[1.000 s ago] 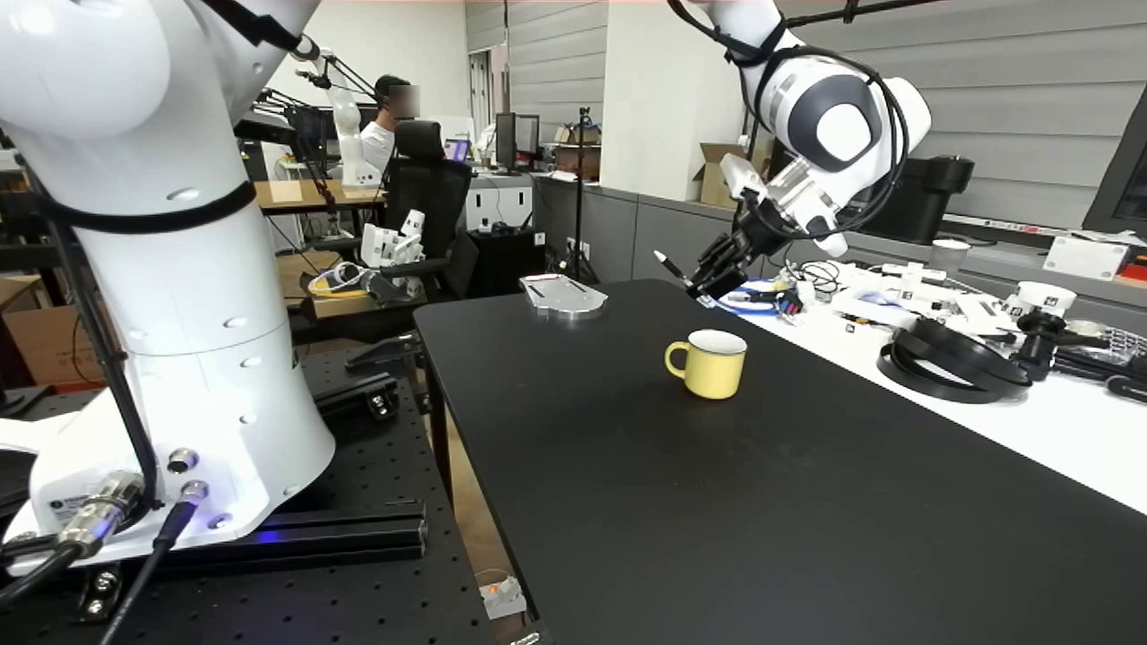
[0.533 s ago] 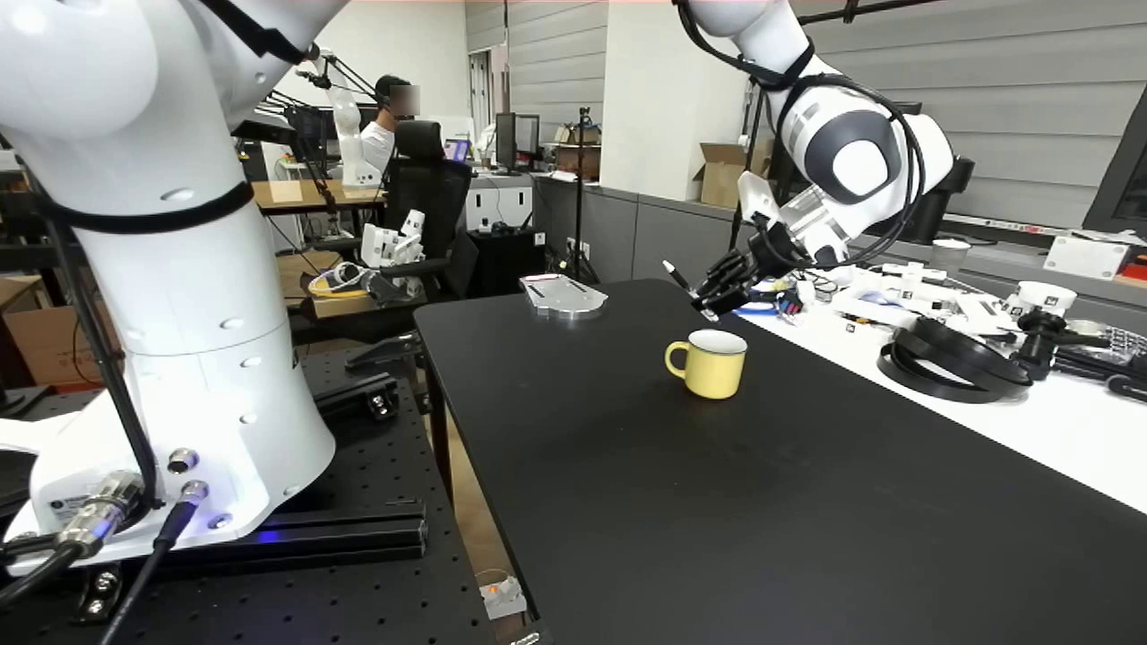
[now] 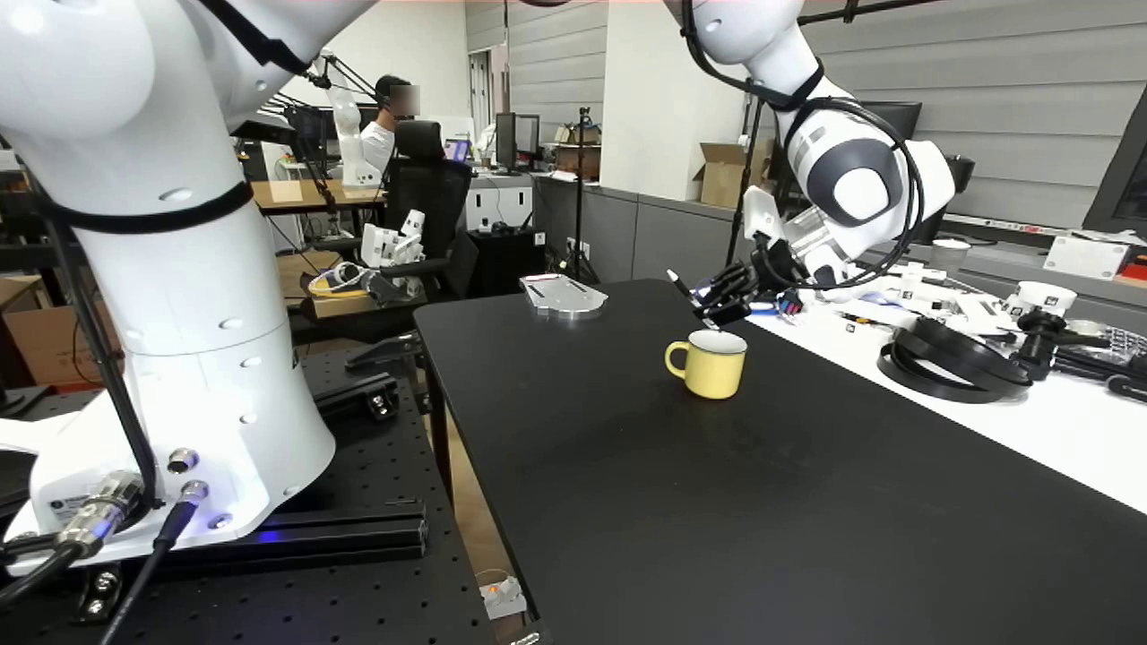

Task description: Put the pen inside the cup

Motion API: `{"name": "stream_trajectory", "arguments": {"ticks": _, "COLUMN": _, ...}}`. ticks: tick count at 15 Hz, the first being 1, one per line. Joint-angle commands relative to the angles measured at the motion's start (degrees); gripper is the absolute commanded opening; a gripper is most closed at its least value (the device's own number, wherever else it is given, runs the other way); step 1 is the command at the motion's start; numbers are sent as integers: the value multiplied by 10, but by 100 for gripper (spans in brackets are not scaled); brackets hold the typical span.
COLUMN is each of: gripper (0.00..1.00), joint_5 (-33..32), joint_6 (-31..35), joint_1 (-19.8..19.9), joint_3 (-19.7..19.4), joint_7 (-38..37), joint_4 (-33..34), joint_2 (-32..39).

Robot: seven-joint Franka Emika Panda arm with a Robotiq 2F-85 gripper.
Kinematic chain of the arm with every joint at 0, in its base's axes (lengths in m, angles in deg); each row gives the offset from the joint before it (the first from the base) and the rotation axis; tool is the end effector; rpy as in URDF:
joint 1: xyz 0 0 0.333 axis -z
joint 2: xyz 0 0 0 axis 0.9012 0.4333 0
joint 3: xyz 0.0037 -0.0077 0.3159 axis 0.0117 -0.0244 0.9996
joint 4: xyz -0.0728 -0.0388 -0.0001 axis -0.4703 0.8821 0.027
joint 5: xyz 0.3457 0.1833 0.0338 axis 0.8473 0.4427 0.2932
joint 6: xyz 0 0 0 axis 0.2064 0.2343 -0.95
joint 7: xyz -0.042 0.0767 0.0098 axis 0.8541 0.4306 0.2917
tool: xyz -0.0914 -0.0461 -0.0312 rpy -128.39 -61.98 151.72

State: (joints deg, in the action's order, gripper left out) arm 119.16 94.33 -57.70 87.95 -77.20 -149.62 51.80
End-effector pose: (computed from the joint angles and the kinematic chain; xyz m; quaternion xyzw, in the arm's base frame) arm 0.6741 -0.0195 0.1471 -0.8715 0.2904 0.3093 0.2457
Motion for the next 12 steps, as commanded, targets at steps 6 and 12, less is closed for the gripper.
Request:
{"name": "stream_trajectory", "arguments": {"ticks": 6, "gripper": 4, "joint_5": 5, "joint_6": 38, "joint_1": 6, "joint_3": 6, "joint_7": -6, "joint_4": 32, "joint_2": 24}}
{"name": "stream_trajectory", "arguments": {"ticks": 12, "gripper": 4, "joint_5": 2, "joint_6": 65, "joint_1": 5, "joint_3": 6, "joint_7": -7, "joint_4": 27, "joint_2": 24}}
